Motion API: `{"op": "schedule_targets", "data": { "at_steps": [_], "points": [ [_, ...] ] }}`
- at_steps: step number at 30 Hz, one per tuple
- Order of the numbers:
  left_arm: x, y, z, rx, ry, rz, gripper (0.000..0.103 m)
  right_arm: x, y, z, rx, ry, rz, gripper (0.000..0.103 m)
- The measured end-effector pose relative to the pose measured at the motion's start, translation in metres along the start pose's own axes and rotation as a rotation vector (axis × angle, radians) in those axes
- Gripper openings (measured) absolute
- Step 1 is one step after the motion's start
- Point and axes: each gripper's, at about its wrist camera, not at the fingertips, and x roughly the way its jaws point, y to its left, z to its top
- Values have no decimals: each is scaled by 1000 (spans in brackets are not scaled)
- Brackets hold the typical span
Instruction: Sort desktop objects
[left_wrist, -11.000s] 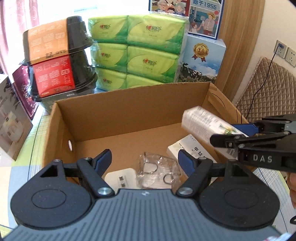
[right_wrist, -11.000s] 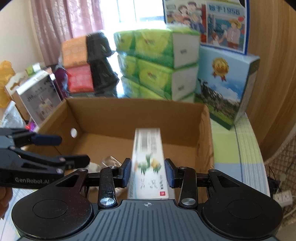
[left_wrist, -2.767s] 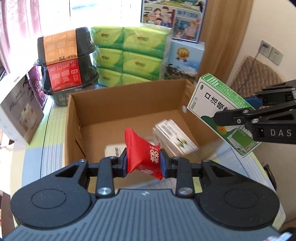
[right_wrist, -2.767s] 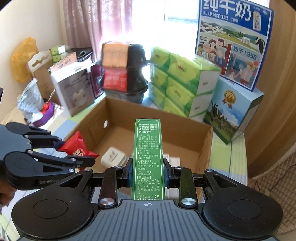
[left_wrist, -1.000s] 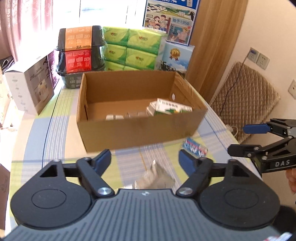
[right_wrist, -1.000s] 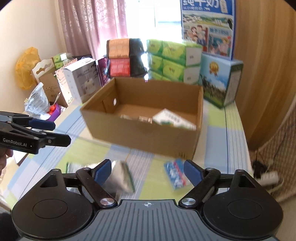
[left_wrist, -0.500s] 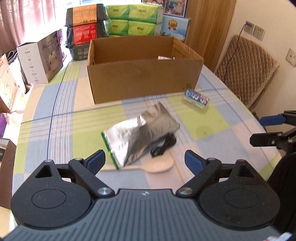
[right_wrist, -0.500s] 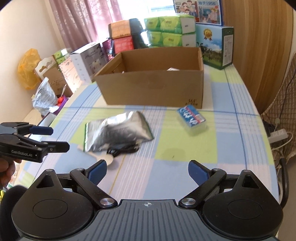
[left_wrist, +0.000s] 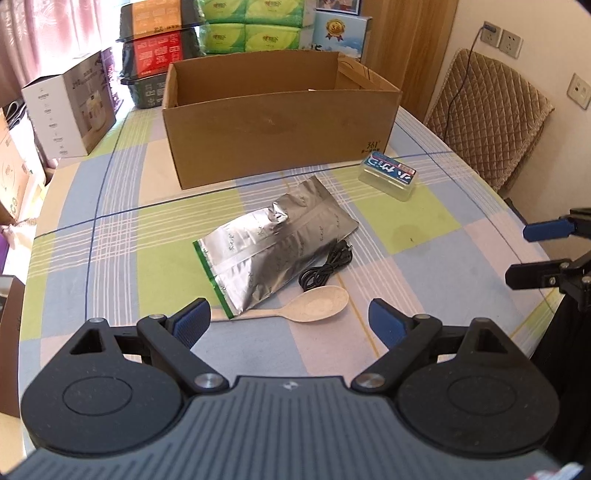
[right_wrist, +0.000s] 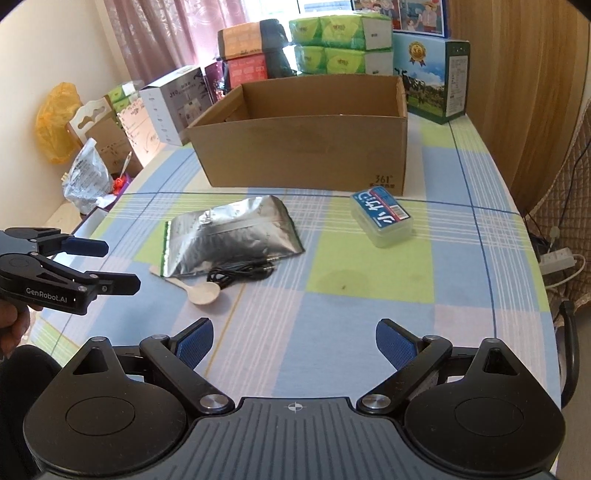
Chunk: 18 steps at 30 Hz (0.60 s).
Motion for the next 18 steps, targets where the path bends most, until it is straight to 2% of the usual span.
{"op": "schedule_targets", "data": {
  "at_steps": [10, 15, 18],
  "points": [
    [40, 5, 34, 168, 35, 32, 90, 26, -19, 21, -30, 30, -37, 92],
    [74, 8, 53, 249, 67, 18, 90, 47, -30, 33, -46, 53, -51, 92],
    [97, 11, 63, 306, 113, -3, 90, 60, -37, 40, -54, 63, -60, 92]
  ]
}}
